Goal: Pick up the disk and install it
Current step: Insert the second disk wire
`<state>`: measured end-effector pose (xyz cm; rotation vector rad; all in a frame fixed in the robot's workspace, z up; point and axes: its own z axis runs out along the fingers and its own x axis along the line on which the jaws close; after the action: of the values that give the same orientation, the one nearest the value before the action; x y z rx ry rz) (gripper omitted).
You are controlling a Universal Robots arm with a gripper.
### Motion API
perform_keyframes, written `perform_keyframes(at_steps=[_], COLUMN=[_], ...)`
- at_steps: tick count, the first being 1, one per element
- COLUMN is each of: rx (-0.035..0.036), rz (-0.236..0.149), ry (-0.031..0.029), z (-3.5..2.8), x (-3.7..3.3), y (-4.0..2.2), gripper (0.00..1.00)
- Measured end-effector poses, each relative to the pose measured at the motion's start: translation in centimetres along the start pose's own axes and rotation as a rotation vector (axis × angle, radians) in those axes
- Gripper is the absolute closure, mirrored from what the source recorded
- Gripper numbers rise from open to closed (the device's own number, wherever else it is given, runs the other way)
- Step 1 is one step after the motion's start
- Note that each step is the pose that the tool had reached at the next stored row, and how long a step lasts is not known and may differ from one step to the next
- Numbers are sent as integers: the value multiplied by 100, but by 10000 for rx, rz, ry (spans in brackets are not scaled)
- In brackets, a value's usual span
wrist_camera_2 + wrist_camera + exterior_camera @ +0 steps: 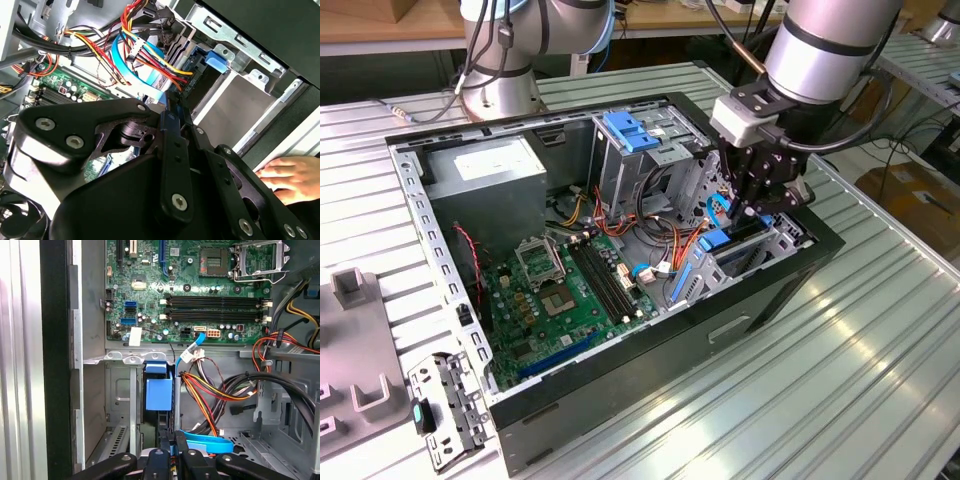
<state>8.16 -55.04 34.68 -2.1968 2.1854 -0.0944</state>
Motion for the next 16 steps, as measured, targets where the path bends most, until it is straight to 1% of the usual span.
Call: perform_keyframes(at_steps=[16], rx=[-1], rz=[-1], ry=[4], z=[-10], x=[12], y=[2], gripper=[84])
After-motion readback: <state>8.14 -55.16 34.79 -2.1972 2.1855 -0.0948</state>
